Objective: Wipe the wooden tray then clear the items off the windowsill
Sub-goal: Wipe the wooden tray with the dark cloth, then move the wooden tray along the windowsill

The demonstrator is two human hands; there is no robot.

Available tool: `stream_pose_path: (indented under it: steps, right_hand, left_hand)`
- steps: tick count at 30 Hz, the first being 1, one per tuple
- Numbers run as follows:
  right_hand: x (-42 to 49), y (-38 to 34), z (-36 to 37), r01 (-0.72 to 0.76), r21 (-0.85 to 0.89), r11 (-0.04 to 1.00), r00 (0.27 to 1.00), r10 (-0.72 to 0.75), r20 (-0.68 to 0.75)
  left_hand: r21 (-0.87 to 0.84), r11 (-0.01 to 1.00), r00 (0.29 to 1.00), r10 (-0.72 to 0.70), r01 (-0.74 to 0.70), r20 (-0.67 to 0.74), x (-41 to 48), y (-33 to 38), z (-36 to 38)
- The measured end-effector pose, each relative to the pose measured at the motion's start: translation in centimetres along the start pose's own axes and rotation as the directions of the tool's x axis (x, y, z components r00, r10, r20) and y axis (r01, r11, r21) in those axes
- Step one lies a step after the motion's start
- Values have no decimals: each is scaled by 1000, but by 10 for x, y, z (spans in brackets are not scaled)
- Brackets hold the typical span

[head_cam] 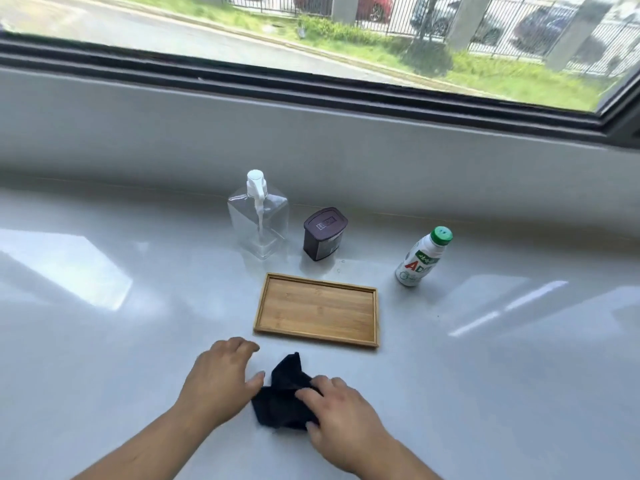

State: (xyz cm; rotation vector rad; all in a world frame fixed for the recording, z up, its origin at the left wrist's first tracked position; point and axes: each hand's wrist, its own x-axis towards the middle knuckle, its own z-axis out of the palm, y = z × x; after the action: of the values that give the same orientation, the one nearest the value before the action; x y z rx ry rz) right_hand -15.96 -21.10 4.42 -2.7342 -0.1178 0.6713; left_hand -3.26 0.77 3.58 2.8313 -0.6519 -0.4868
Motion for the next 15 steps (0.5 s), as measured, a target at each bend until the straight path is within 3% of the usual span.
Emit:
stream_pose_path:
  steps: [4, 6, 8, 10, 13, 15]
  right_hand:
    - [-19, 24, -6, -143, 85, 986, 984, 151, -91]
    - [-20, 36, -8, -265, 276, 924, 943, 308, -125]
    - [-13, 49, -15, -364, 547, 754, 865, 491, -101]
    - [2, 64, -29, -372, 737, 565, 797, 602, -59]
    - [27, 84, -51, -309, 893, 326, 734, 679, 6]
    - [39, 95, -63, -293, 930, 222, 715, 697, 58]
  left_hand:
    - [-50, 998, 992, 33, -27, 121, -26, 4, 3]
    - [-142, 990, 989, 7, 15, 150, -26, 5, 6]
    - [-304, 946, 986, -68, 111, 149, -14, 5, 8]
    - [-484, 849, 977, -174, 214, 128, 9, 6, 5]
    - [-660, 670, 935, -315, 340, 163, 55, 10, -6]
    - [-737, 536, 898, -376, 412, 228, 82, 16, -14]
